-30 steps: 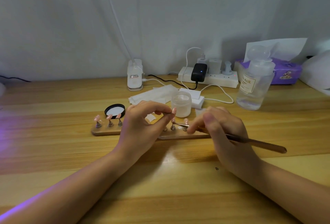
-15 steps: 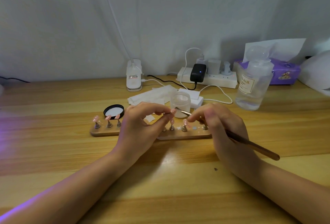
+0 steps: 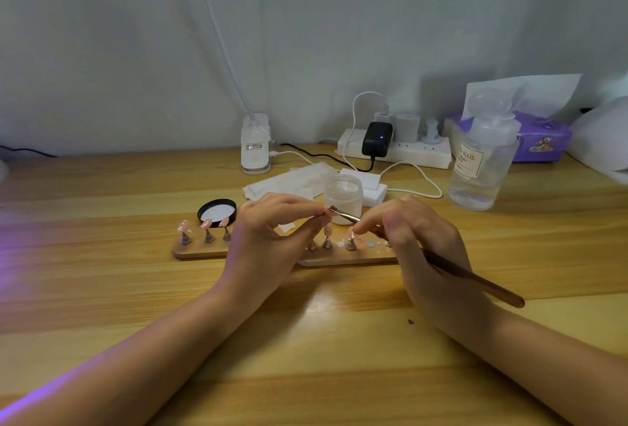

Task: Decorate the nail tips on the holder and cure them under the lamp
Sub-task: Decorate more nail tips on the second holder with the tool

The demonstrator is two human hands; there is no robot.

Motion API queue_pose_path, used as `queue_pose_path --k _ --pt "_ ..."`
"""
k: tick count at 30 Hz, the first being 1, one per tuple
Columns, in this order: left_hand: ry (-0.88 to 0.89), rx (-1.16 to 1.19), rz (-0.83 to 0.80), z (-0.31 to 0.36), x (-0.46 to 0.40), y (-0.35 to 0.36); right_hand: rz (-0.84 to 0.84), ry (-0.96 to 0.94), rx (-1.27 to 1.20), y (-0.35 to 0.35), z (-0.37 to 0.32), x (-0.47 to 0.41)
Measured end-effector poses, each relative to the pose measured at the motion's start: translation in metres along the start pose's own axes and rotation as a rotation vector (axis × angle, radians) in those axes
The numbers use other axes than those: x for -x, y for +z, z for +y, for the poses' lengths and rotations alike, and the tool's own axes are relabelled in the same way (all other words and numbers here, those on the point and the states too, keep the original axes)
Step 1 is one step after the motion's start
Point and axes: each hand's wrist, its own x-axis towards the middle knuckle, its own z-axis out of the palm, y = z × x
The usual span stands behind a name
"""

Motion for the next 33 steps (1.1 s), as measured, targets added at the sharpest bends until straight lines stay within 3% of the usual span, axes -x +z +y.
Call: queue_pose_path --k 3,12,17,23,29,33 --pt "0.026 -0.018 -0.004 -0.0024 0.0004 0.0012 -0.014 -0.062 0.043 0.0005 -0.0020 -0.0014" --pt "-0.019 -0.007 0.021 -0.0050 0.0017 0.0026 0.048 -0.018 -0.045 -0.0016 -0.0023 0.0008" --pt "-0.030 -0.022 -0.001 -0.0056 0.0024 0.0031 -0.015 0.009 -0.001 0.0004 -0.0028 -0.0014" --pt "-0.060 -0.009 -0.006 -0.0060 0.0026 0.0029 0.059 0.007 -0.080 -0.0021 -0.0031 0.0005" --pt "-0.089 -0.026 -0.014 -0.0023 0.0035 0.0030 -0.025 0.001 -0.002 0.0008 -0.0027 -0.0021" --pt "-0.111 -0.017 -0.001 0.0018 0.0031 0.0032 0.057 -0.002 -0.076 -0.0033 -0.0029 0.0013"
